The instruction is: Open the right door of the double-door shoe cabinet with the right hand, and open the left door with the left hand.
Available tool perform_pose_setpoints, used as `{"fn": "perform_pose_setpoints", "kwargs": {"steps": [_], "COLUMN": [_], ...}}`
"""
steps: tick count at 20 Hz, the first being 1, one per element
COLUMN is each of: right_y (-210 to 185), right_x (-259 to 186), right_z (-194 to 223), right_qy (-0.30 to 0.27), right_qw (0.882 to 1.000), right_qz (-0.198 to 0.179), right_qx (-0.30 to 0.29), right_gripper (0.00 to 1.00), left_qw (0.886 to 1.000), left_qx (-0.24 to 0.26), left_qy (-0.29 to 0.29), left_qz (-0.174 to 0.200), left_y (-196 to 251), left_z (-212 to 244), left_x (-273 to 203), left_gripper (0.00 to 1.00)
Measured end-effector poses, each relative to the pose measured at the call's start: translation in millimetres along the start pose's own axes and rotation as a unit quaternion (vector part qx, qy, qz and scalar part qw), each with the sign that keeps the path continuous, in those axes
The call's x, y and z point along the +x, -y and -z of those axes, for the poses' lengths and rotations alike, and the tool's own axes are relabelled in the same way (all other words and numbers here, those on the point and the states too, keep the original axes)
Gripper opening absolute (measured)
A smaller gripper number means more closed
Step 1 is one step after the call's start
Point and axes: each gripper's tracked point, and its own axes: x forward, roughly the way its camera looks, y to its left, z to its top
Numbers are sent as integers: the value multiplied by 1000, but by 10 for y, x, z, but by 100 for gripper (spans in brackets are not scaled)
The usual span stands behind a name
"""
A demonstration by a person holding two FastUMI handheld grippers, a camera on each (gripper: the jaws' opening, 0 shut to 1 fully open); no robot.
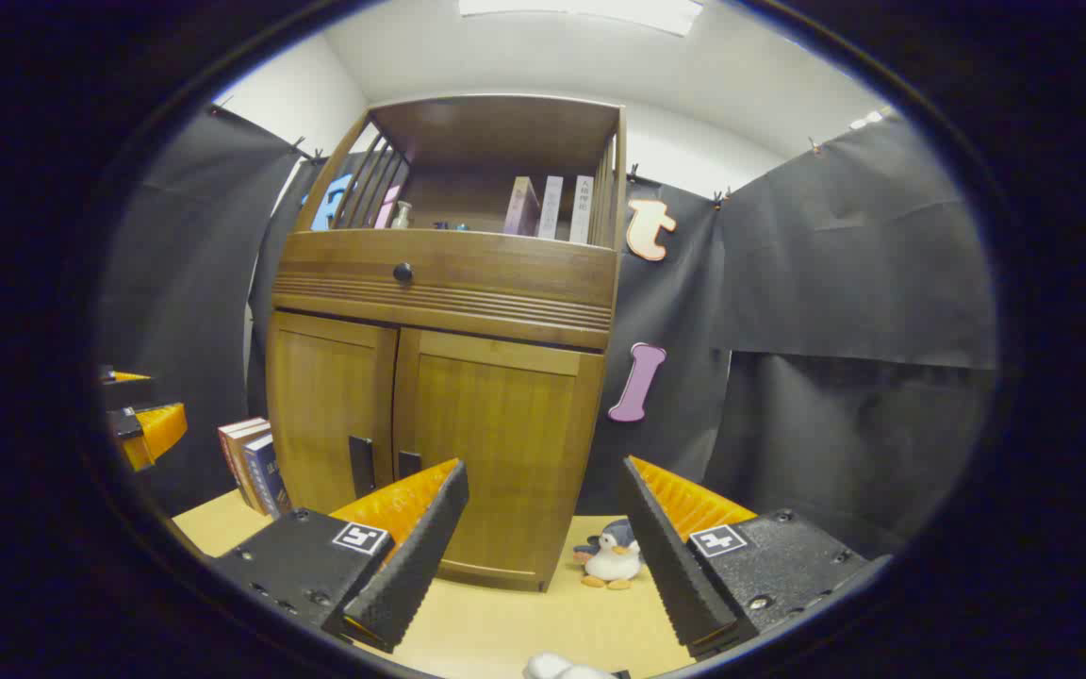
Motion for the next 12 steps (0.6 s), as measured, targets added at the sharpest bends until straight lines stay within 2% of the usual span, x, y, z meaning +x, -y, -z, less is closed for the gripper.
{"fn": "perform_pose_setpoints", "kwargs": {"steps": [4, 12], "right_y": [-52, -108], "right_x": [22, 29], "right_z": [-34, 12], "right_qy": [3, -1], "right_qw": [1000, 1000], "right_qz": [-5, -8], "right_qx": [8, 14], "right_gripper": [100, 100], "left_qw": [1000, 1000], "left_qx": [9, 12], "left_qy": [5, 9], "left_qz": [-8, 4], "left_y": [-58, -16], "left_z": [-44, -90], "left_x": [36, 100], "left_gripper": [96, 96]}}
